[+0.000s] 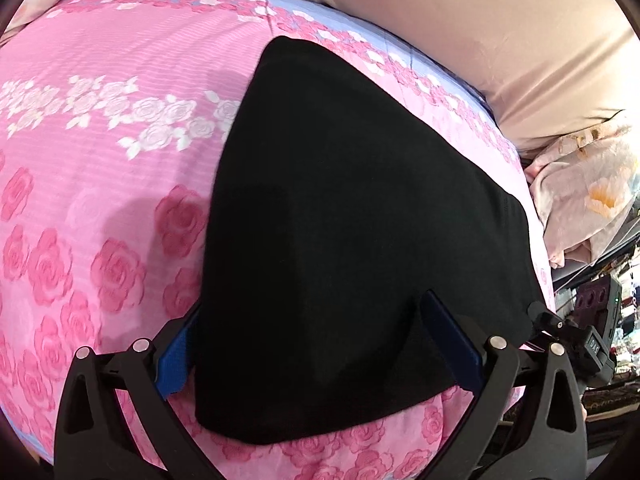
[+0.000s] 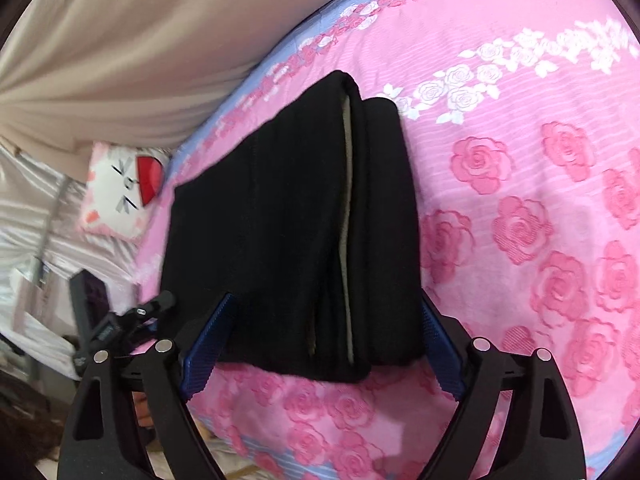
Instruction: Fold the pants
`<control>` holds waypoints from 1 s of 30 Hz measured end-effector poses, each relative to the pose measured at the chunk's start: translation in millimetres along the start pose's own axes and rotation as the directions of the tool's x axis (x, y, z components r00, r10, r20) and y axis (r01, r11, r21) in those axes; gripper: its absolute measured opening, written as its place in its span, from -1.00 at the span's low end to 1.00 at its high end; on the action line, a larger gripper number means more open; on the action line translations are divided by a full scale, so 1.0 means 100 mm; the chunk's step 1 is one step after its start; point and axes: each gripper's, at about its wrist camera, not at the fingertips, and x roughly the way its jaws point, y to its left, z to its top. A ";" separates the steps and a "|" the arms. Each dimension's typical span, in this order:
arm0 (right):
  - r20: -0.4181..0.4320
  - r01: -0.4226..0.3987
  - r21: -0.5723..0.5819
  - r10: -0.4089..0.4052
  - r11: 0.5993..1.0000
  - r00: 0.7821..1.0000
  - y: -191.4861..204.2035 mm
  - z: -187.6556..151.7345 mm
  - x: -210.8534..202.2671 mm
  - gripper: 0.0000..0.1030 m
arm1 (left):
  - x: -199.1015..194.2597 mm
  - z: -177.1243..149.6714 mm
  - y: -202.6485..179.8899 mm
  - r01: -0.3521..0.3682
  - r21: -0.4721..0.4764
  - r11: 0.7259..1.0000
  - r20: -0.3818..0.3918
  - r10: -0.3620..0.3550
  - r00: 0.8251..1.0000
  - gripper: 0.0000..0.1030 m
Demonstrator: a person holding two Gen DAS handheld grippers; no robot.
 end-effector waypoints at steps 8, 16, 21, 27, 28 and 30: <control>0.058 -0.002 -0.039 0.005 0.999 0.998 0.04 0.10 0.16 -0.07 | 0.15 0.19 -0.10 -0.030 0.004 1.000 0.001 0.030 1.000 0.85; 0.077 -0.070 -0.034 0.072 0.997 0.994 0.11 0.09 -0.01 -0.29 | -0.17 0.17 -0.13 0.008 0.064 0.998 0.033 -0.010 0.999 -0.49; 0.056 -0.087 -0.076 0.091 0.993 0.994 0.27 0.02 -0.19 -0.31 | -0.38 0.10 -0.06 0.059 0.054 0.997 0.007 -0.060 0.998 -0.56; 0.013 -0.076 -0.046 0.077 0.996 0.997 0.17 -0.14 -0.28 -0.30 | -0.37 -0.11 -0.04 0.049 0.070 0.996 -0.049 -0.046 0.998 -0.55; 0.007 -0.076 -0.029 0.077 0.997 0.997 0.11 -0.16 -0.26 -0.30 | -0.34 -0.13 -0.06 0.045 0.069 0.997 -0.051 -0.041 0.998 -0.54; 0.003 -0.075 0.001 0.075 0.997 0.997 0.03 -0.19 -0.21 -0.28 | -0.28 -0.12 0.02 0.048 0.048 0.998 -0.061 -0.045 0.997 -0.50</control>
